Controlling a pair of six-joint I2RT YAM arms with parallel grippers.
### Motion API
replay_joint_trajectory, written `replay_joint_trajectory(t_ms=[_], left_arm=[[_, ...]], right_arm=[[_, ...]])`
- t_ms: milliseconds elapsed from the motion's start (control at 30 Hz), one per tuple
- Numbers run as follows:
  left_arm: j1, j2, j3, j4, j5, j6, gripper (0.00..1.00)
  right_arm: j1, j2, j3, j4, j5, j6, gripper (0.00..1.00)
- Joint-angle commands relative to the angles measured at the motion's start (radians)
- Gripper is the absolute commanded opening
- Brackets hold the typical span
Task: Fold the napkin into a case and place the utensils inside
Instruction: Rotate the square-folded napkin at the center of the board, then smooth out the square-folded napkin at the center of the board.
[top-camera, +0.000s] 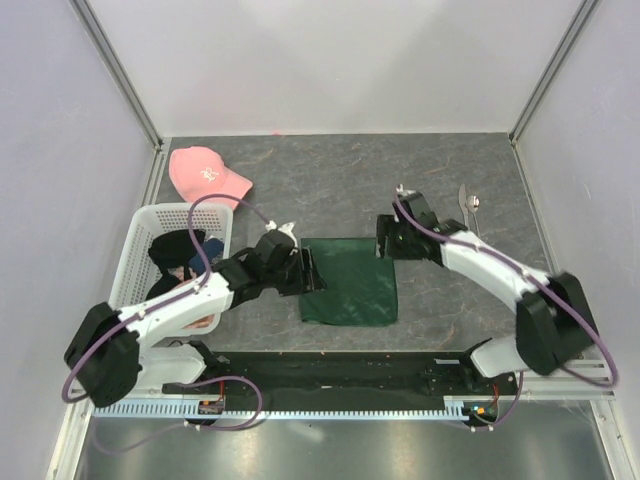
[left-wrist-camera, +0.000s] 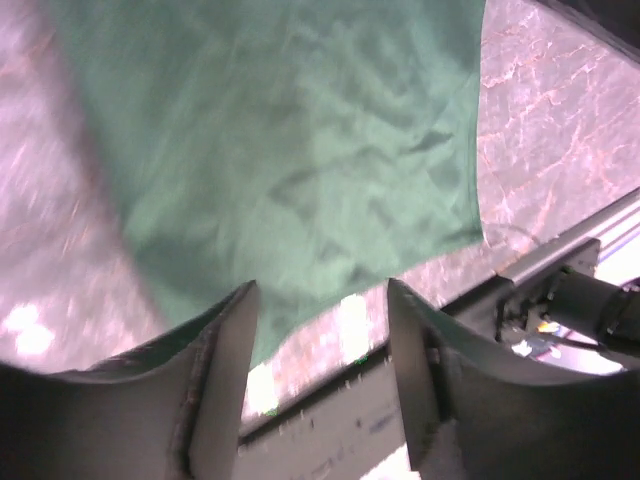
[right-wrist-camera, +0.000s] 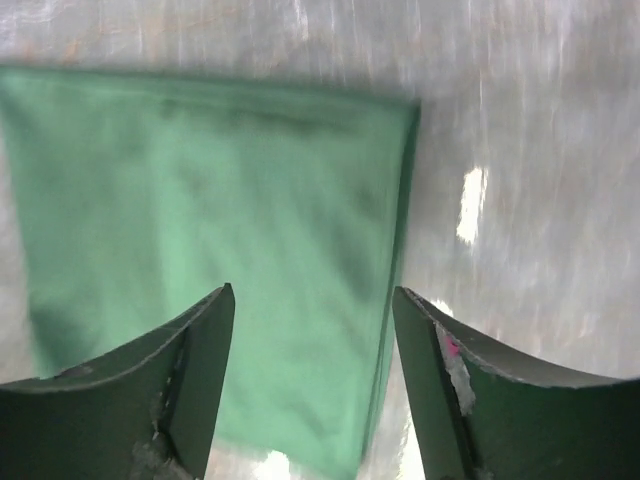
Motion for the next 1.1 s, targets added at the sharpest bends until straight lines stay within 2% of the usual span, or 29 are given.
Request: replay_joint_trajectory(t_ms=[0,100,300,333,533,667,800,1067], left_arm=[[0.003,-0.089,-0.045,-0.191,-0.042,-0.103,0.64],[0.003,-0.106,-0.069,-0.22,-0.019,-0.154,0.64],[0.003,-0.093,-0.095,-0.214,-0.039,-0.199,0.63],[0.002,-0.088,-0.097,-0.205,-0.036,-0.199,0.63],[0.002,-0.086,-0.126,-0.157,-0.016,-0.206,0.6],[0.003,-0.083,-0.146,-0.131,-0.014,-0.208,0.6],[0.002,-0.053,-0.155,-0.098,-0.008,-0.208,0.58],[0.003,-0.043,-0.178,-0.039,0.0,-0.194,0.58]], right_arm=[[-0.001,-0.248,-0.194,-0.104,-0.082,0.217,0.74],[0.001,-0.374,-0.329,-0.1,-0.166,0.351,0.74],[0.027,-0.528,-0.509,-0.04,-0.193,0.552,0.64],[0.03,-0.535,-0.526,-0.022,-0.192,0.575,0.61],[0.091,-0.516,-0.607,0.061,-0.2,0.675,0.56],[0.108,-0.523,-0.622,0.064,-0.173,0.705,0.55],[0.11,-0.528,-0.639,0.08,-0.176,0.747,0.48],[0.131,-0.552,-0.691,0.084,-0.16,0.79,0.48]])
